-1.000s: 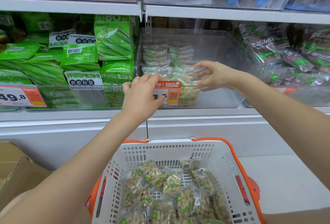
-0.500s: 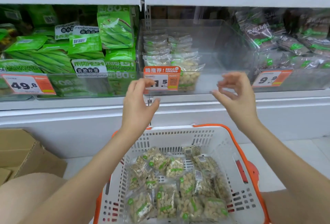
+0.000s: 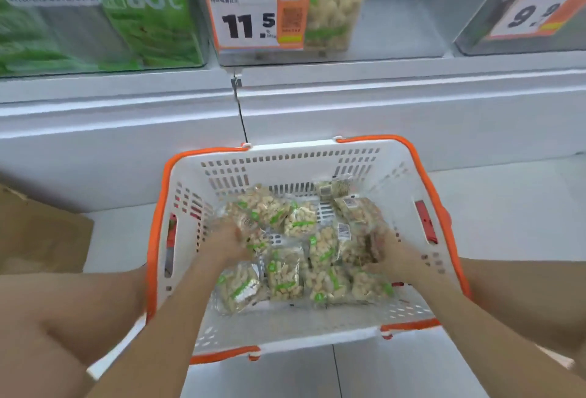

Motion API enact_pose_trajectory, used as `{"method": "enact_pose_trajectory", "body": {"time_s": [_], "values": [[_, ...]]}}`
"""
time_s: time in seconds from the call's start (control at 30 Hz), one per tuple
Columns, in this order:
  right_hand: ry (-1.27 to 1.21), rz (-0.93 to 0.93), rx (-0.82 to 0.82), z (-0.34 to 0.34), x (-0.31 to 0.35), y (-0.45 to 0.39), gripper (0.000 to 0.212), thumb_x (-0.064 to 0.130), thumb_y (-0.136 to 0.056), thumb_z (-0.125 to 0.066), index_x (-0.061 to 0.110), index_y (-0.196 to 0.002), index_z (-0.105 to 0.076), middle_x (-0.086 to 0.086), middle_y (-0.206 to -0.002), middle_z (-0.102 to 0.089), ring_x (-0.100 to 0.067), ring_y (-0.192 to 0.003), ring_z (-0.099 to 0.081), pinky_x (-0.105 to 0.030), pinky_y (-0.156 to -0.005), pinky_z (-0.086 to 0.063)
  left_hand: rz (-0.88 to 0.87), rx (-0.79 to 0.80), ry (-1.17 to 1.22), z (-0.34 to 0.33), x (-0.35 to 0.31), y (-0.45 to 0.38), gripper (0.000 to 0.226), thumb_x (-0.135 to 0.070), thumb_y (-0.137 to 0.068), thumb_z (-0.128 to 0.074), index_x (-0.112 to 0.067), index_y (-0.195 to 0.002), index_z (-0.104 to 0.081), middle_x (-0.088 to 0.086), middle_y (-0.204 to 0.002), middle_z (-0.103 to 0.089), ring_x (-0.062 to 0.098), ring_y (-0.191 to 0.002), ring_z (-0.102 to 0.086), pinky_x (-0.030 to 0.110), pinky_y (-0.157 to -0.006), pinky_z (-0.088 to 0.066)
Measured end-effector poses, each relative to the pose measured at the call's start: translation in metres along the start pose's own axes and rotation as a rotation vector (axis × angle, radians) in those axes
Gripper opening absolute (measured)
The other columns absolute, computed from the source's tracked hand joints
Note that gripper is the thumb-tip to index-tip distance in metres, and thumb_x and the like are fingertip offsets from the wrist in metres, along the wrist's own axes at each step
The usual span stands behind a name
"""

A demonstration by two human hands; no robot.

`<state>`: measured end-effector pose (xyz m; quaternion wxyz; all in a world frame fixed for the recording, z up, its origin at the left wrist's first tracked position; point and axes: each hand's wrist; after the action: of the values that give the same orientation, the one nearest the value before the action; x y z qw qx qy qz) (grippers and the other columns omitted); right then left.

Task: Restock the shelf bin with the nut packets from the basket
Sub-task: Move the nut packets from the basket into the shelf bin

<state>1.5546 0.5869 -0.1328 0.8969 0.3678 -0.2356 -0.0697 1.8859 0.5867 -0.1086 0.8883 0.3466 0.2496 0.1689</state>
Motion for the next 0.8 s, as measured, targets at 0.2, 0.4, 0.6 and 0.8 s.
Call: {"method": "enact_pose_trajectory", "body": {"time_s": [0.2, 0.4, 0.6, 0.8], "values": [[-0.040, -0.138, 0.220, -0.011, -0.013, -0.013, 0.102, 0.040, -0.073, -0.080, 0.009, -0.148, -0.019, -0.009, -0.146, -0.039, -0.026, -0.127, -0.046, -0.035, -0.100, -0.045, 0.053, 0.166, -0.227, -0.032, 0.038, -0.014, 0.057, -0.023, -0.086, -0.063, -0.001, -0.134, -0.040, 0.012, -0.115, -0.056, 0.026, -0.107, -0.057, 0.032, -0.085, -0.048], [0.112, -0.294, 0.444, 0.003, -0.010, -0.020, 0.087, 0.049, -0.077, -0.074, 0.013, -0.146, -0.034, 0.001, -0.109, -0.054, -0.014, -0.088, -0.057, -0.024, -0.065, -0.053, 0.071, 0.204, -0.211, -0.038, 0.047, -0.024, 0.030, -0.035, -0.075, -0.074, -0.016, -0.094, -0.061, 0.002, -0.100, -0.062, 0.019, -0.089, -0.058, 0.026, -0.075, -0.045], [0.416, -0.132, 0.453, 0.006, 0.018, -0.014, 0.093, 0.057, -0.075, -0.072, 0.008, -0.144, -0.033, -0.008, -0.147, -0.040, -0.023, -0.123, -0.046, -0.033, -0.097, -0.041, 0.075, 0.246, 0.040, -0.037, 0.041, -0.014, 0.062, -0.034, -0.083, -0.070, -0.007, -0.135, -0.048, 0.007, -0.138, -0.049, 0.024, -0.127, -0.046, 0.025, -0.094, -0.037], [0.370, 0.006, 0.423, 0.013, 0.039, 0.001, 0.102, 0.043, -0.068, -0.083, 0.012, -0.148, -0.026, -0.007, -0.147, -0.042, -0.027, -0.131, -0.044, -0.038, -0.108, -0.038, 0.032, 0.248, 0.337, -0.021, 0.029, 0.003, 0.070, -0.021, -0.078, -0.076, -0.006, -0.138, -0.044, 0.010, -0.130, -0.053, 0.020, -0.105, -0.056, 0.027, -0.082, -0.050]]}}
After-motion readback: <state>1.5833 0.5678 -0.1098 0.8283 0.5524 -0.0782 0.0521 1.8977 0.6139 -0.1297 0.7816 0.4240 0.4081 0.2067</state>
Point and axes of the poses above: each hand's wrist, its own y-axis away from the middle knuckle, its own z-axis out of the back of the hand, x = y × z
